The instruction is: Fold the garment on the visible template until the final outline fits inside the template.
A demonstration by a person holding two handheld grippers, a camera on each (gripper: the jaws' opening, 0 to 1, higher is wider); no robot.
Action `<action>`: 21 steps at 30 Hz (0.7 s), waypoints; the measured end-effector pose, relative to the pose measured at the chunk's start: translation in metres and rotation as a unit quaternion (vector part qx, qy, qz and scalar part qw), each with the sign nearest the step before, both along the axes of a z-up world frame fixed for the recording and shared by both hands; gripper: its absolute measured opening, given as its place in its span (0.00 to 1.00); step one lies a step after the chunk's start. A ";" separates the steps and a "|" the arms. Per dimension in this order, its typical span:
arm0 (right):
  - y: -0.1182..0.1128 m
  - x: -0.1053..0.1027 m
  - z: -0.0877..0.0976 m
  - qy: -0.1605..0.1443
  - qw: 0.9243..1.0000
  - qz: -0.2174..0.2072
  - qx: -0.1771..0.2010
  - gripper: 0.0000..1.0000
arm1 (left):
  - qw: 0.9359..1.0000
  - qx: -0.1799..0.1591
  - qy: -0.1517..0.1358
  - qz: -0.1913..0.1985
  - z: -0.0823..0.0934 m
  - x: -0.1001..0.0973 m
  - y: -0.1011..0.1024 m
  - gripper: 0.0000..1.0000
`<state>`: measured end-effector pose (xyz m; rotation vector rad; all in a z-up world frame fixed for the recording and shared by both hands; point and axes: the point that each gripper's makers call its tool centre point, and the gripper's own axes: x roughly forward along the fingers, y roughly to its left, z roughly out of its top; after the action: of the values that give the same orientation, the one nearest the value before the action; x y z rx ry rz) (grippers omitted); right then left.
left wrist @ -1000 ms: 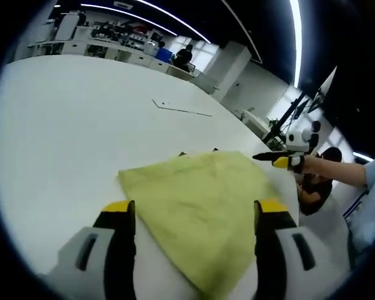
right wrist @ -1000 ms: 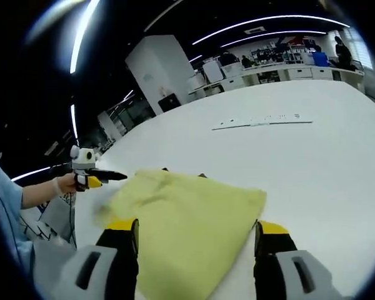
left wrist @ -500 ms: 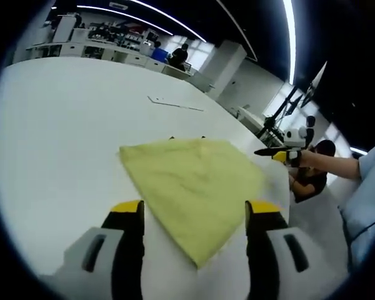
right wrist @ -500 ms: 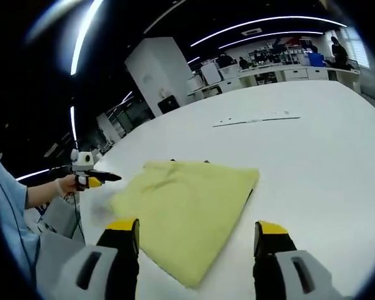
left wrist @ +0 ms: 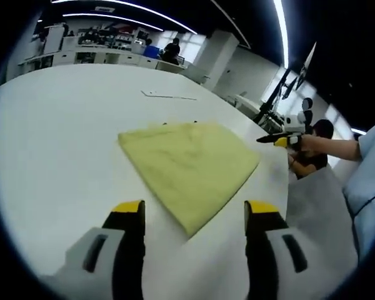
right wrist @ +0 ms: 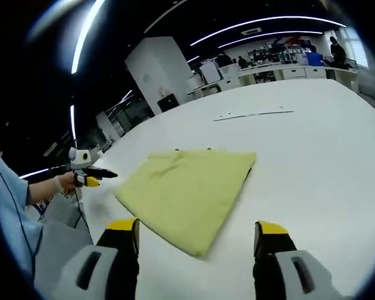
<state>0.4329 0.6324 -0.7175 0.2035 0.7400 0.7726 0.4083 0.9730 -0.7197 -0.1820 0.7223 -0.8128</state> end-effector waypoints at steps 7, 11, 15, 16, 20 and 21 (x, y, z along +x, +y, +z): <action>-0.008 -0.013 -0.019 0.009 0.999 0.016 -0.026 0.71 | 1.000 0.008 0.026 -0.013 -0.018 -0.017 -0.002 0.43; -0.014 -0.013 -0.025 0.008 0.999 0.021 -0.034 0.67 | 0.999 0.016 0.028 -0.012 -0.023 -0.019 -0.001 0.40; -0.016 -0.013 -0.028 0.004 0.999 0.026 -0.038 0.60 | 0.999 0.017 0.031 -0.010 -0.028 -0.019 0.000 0.35; -0.016 -0.013 -0.029 0.001 0.999 0.028 -0.040 0.58 | 0.999 0.016 0.034 -0.009 -0.029 -0.019 0.000 0.34; -0.015 -0.012 -0.036 -0.003 0.998 0.035 -0.049 0.45 | 0.999 0.013 0.039 -0.003 -0.033 -0.019 0.001 0.25; -0.016 -0.011 -0.038 -0.009 0.997 0.040 -0.059 0.41 | 0.999 0.013 0.040 -0.001 -0.035 -0.019 0.001 0.23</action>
<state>0.4216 0.6161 -0.7556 0.0609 0.7770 0.8030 0.3895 0.9745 -0.7543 -0.1927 0.8085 -0.8006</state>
